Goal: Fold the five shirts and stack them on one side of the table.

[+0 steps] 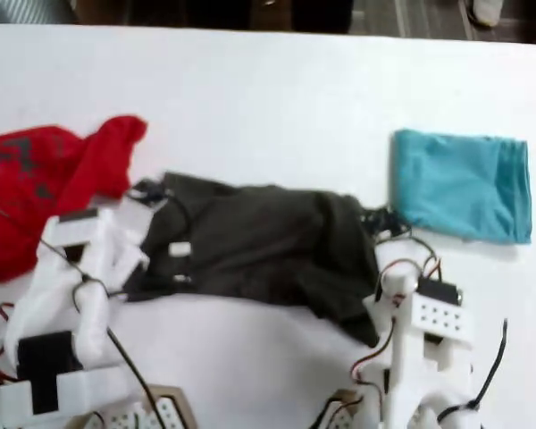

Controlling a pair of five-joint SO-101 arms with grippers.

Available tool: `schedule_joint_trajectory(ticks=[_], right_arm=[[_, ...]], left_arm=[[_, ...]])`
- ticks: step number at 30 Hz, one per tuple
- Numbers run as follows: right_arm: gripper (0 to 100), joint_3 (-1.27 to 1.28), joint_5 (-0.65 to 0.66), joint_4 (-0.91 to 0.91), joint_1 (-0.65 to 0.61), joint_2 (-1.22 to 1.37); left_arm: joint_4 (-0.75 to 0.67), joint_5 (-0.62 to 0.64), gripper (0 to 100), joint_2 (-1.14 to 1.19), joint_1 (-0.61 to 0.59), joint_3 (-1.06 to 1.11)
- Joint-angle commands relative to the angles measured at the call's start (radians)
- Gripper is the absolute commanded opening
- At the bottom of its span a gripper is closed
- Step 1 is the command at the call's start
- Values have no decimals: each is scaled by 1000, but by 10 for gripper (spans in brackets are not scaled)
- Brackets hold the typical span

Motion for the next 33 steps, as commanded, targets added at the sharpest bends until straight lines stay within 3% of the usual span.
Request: schedule_joint_trajectory(ticks=[1, 13, 19, 29, 33], right_arm=[[240, -11, -9, -45, -8, 87], [238, -38, -17, -61, -5, 159], [169, -44, -17, -45, -16, 157], [174, -66, -46, 51, -122, 157], [49, -78, -60, 35, -128, 157]], left_arm=[[-29, 3, 27, 9, -8, 4], [-44, 80, 27, 9, -11, 13], [-46, 80, 27, 9, -11, 13], [-46, 80, 27, 11, -11, 12], [-46, 80, 27, 11, -9, 12]])
